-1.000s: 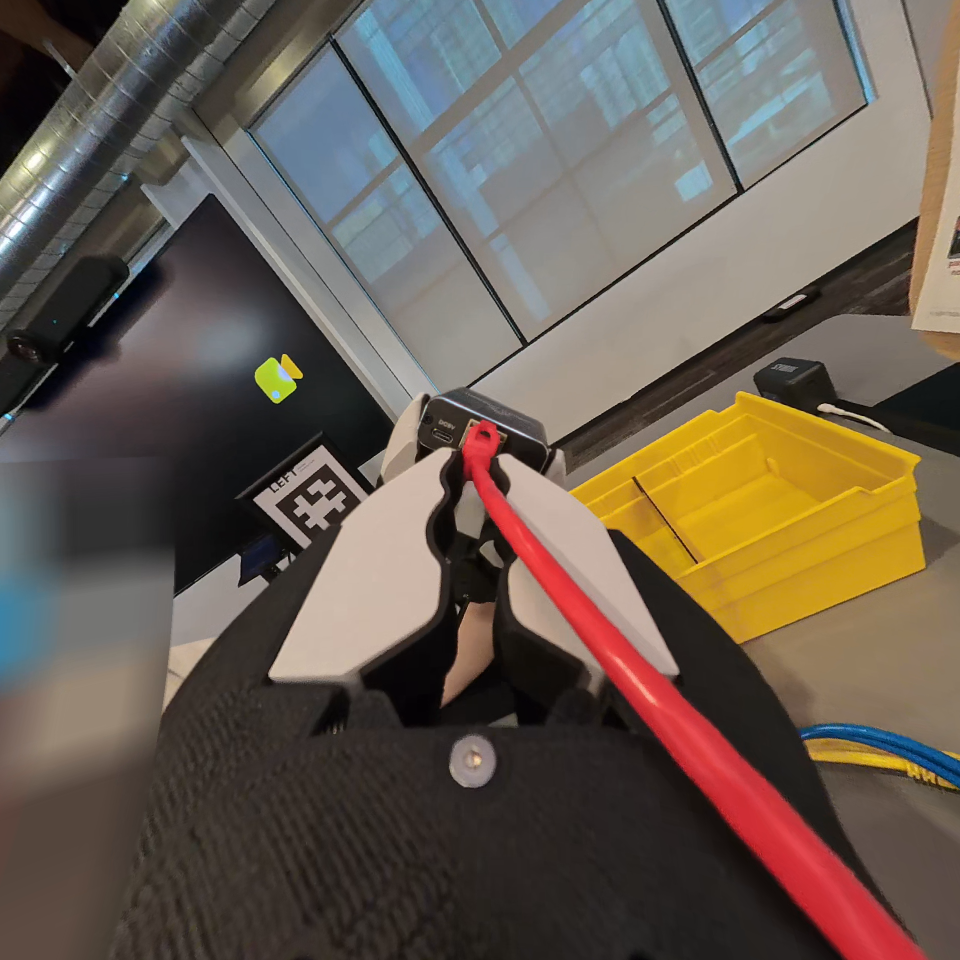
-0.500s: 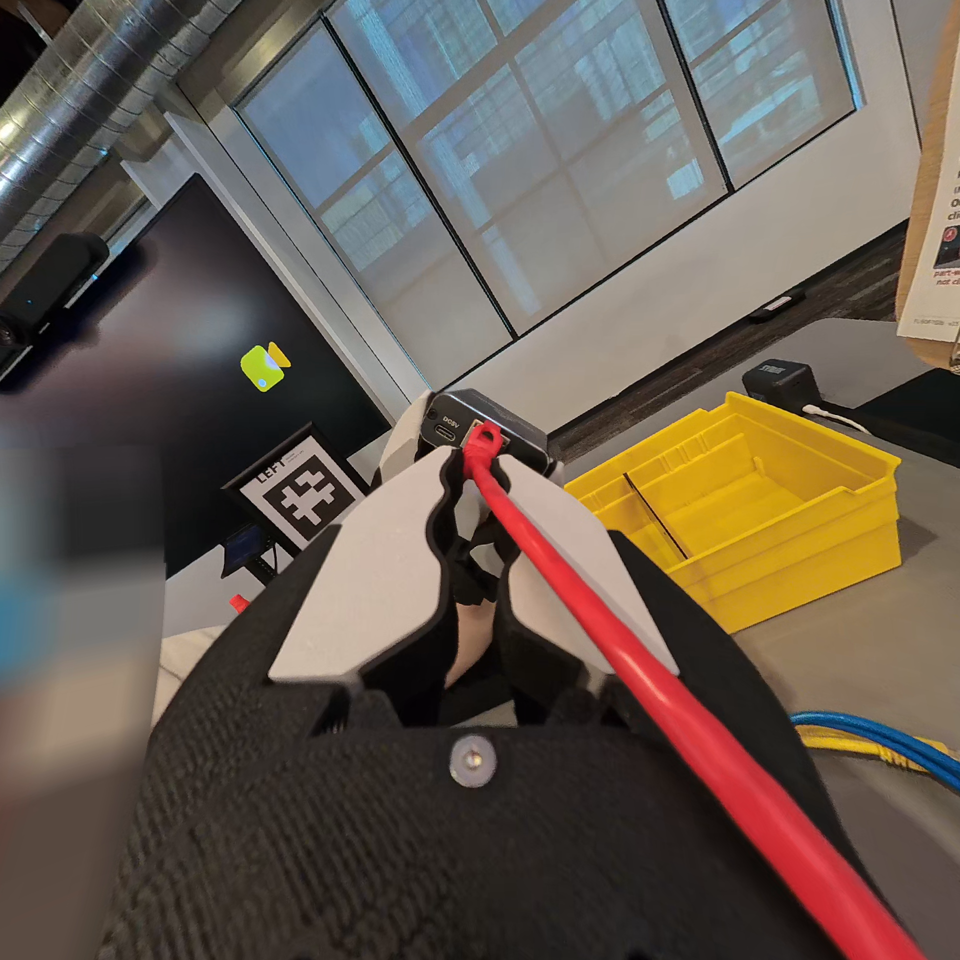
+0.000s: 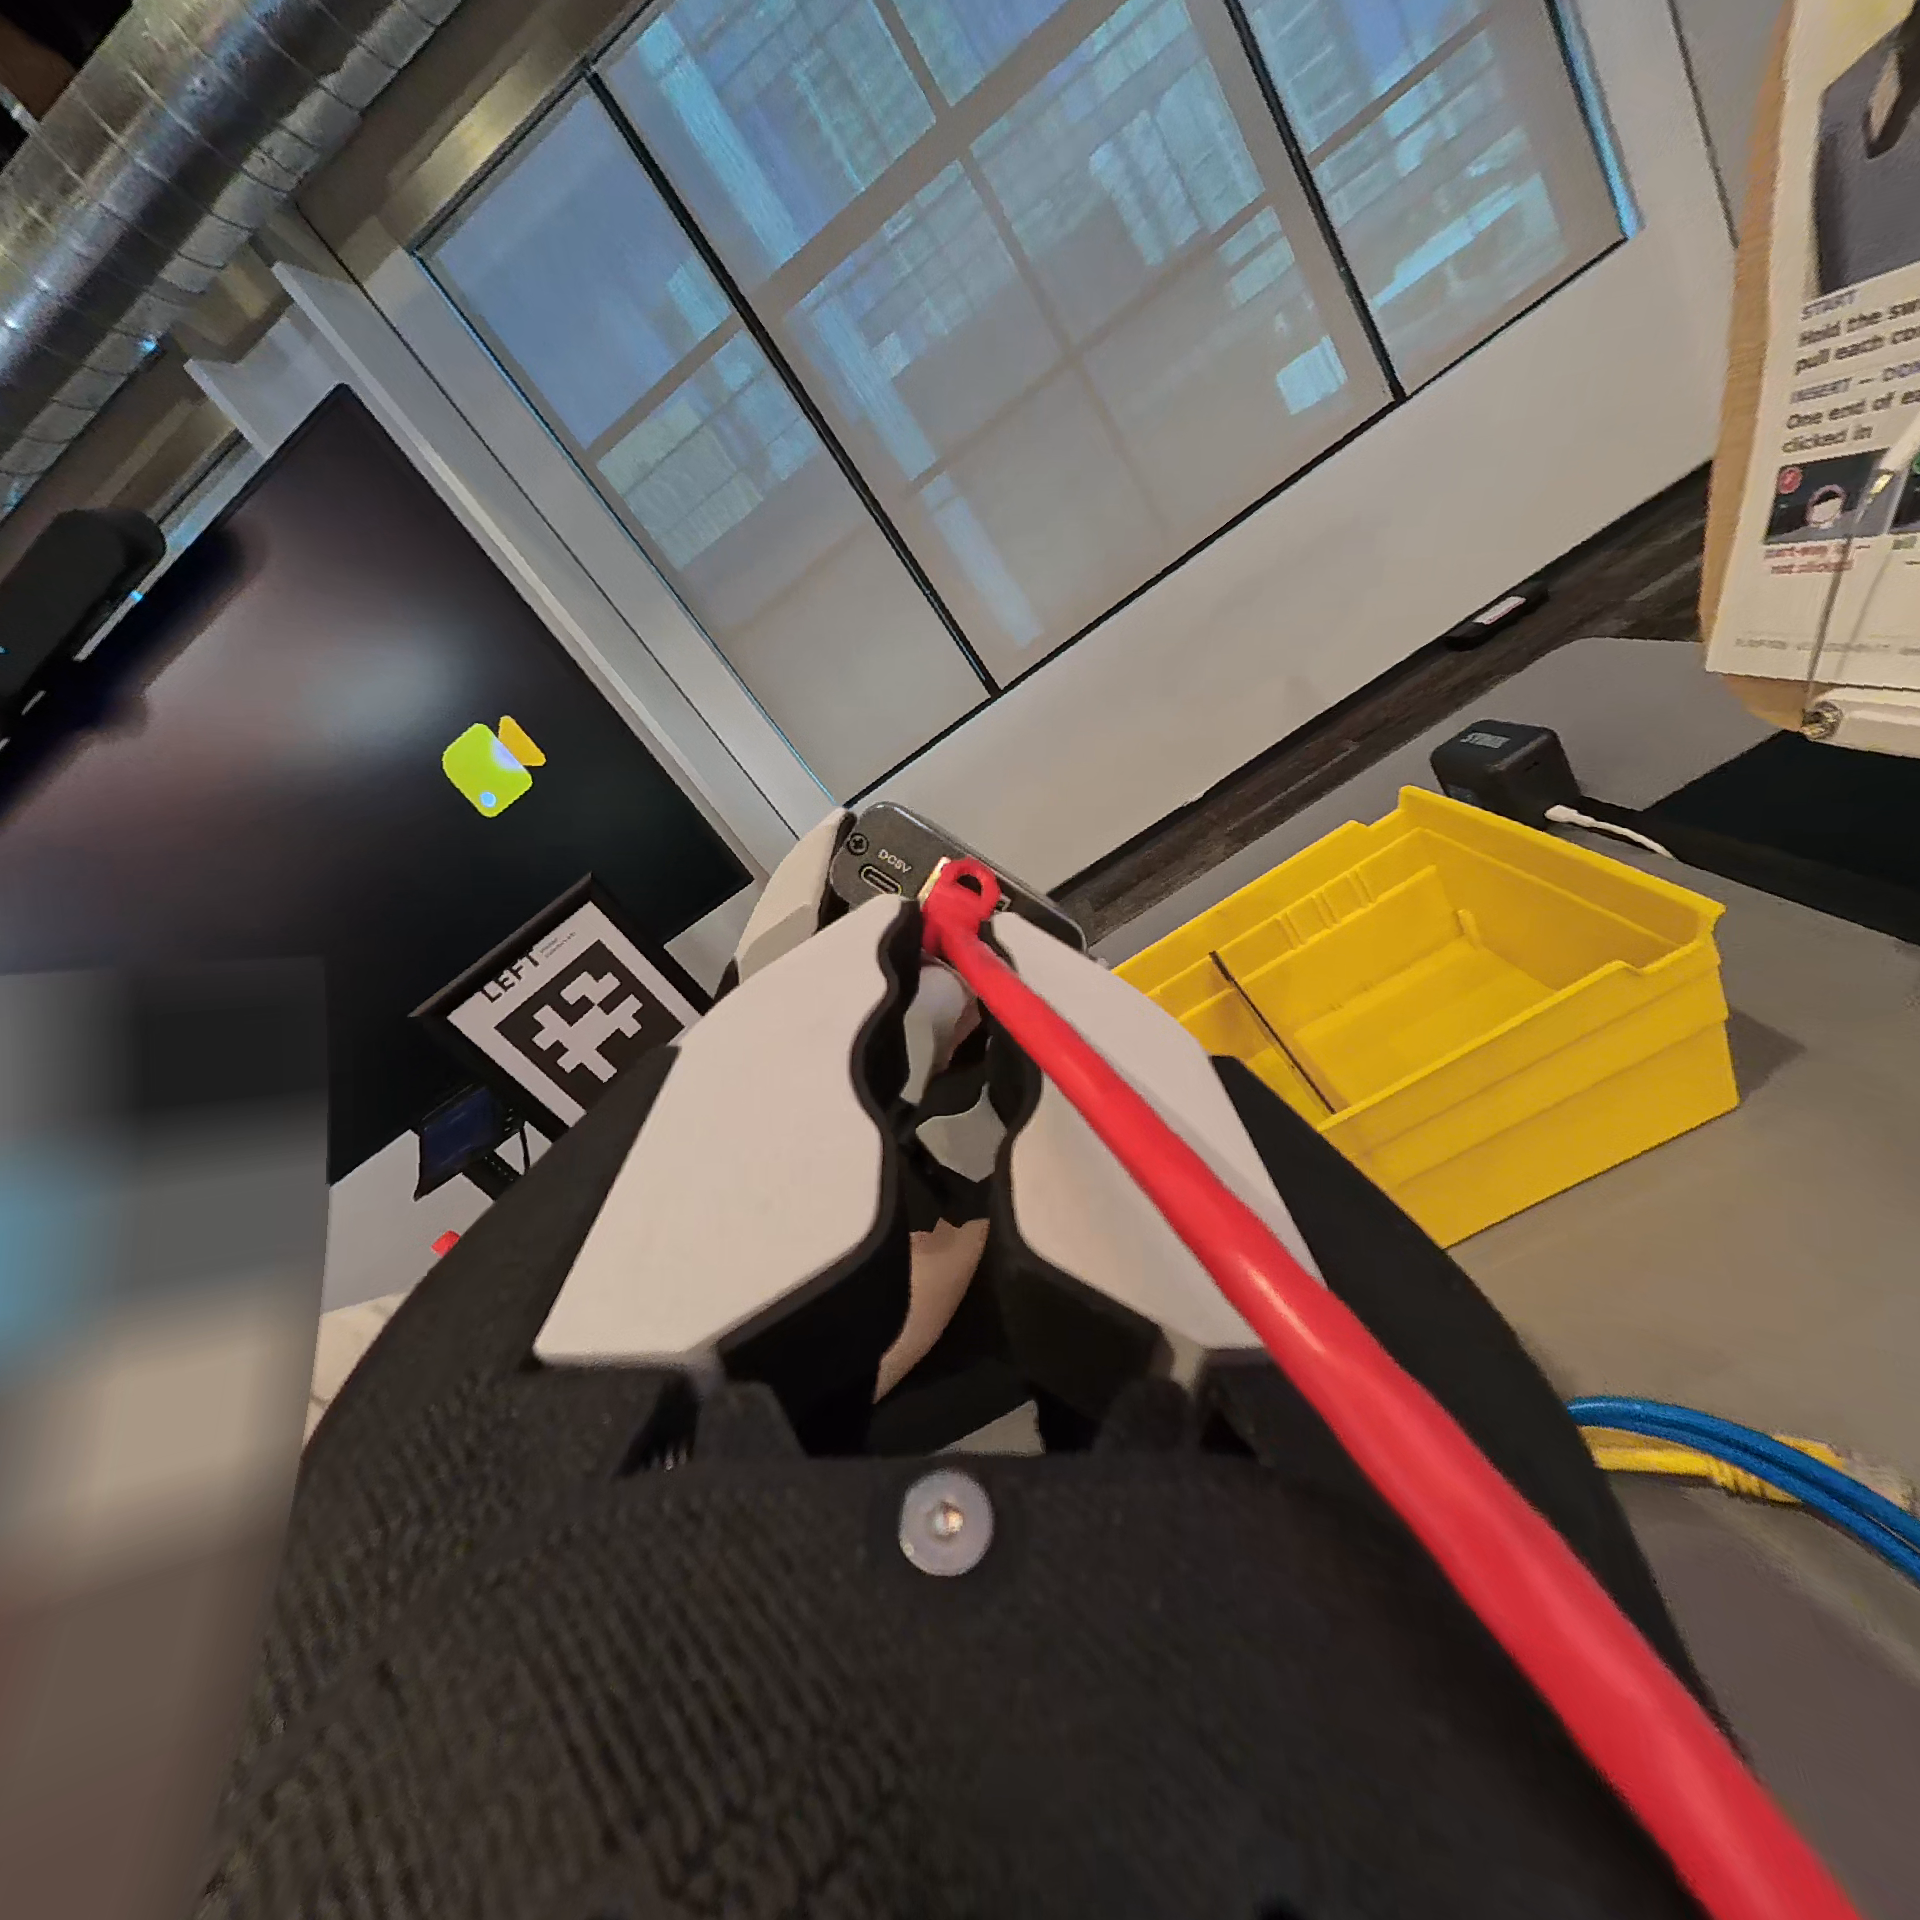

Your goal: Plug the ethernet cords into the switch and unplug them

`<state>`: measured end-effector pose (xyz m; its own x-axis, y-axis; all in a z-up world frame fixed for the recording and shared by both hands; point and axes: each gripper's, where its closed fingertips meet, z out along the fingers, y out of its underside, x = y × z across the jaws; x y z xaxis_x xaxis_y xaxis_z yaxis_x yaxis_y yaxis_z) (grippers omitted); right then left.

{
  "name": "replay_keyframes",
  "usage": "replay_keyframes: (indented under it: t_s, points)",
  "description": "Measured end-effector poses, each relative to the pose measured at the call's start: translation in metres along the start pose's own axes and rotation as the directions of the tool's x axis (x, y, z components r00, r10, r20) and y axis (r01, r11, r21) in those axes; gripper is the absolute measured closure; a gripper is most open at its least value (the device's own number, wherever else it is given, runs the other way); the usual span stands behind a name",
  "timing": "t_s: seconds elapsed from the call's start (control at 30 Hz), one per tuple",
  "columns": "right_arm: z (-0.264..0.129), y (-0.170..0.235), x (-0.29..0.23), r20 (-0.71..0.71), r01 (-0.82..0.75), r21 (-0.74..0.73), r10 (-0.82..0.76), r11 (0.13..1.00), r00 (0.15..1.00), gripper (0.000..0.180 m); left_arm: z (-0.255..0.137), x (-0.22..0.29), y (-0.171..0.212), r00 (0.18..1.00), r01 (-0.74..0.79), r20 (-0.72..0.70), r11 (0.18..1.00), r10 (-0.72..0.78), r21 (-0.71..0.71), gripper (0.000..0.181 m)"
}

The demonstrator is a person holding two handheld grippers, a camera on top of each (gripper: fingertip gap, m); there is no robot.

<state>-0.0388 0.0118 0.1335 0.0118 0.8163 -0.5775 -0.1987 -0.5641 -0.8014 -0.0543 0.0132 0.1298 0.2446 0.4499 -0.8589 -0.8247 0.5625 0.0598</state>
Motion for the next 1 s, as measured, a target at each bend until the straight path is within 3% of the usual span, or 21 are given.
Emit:
replay_keyframes:
  t_s: [0.2, 0.37, 0.6, 0.7, 0.87, 0.97, 1.0]
  points:
    - [-0.011, 0.007, -0.002, 0.103, -0.089, -0.099, 0.099, 0.991, 0.990, 0.167, 0.006, 0.016, 0.016, 0.992, 0.021, -0.121, 0.995, -0.033, -0.098, 0.123]
    - [-0.032, 0.020, -0.016, 0.100, 0.029, -0.250, -0.004, 0.968, 0.995, 0.168, 0.008, 0.031, 0.023, 0.958, 0.110, -0.246, 0.978, -0.151, -0.175, 0.123]
    - [-0.069, 0.020, -0.031, 0.065, 0.161, -0.302, -0.148, 0.940, 0.987, 0.168, 0.005, 0.068, 0.020, 0.762, 0.346, -0.419, 0.858, -0.493, -0.379, 0.123]
    - [-0.081, 0.007, -0.034, 0.047, 0.180, -0.244, -0.173, 0.953, 0.984, 0.168, -0.002, 0.092, 0.026, 0.662, 0.326, -0.488, 0.804, -0.569, -0.496, 0.123]
    - [-0.093, -0.008, -0.038, 0.038, 0.196, -0.173, -0.192, 0.965, 0.981, 0.168, -0.010, 0.144, 0.029, 0.429, 0.282, -0.497, 0.634, -0.755, -0.720, 0.123]
    - [-0.098, -0.009, -0.042, 0.047, 0.201, -0.162, -0.196, 0.966, 0.979, 0.168, -0.010, 0.168, 0.021, 0.348, 0.220, -0.509, 0.597, -0.787, -0.772, 0.124]
    - [-0.100, -0.010, -0.044, 0.052, 0.204, -0.154, -0.198, 0.967, 0.979, 0.168, -0.010, 0.176, 0.018, 0.326, 0.200, -0.524, 0.599, -0.787, -0.775, 0.134]
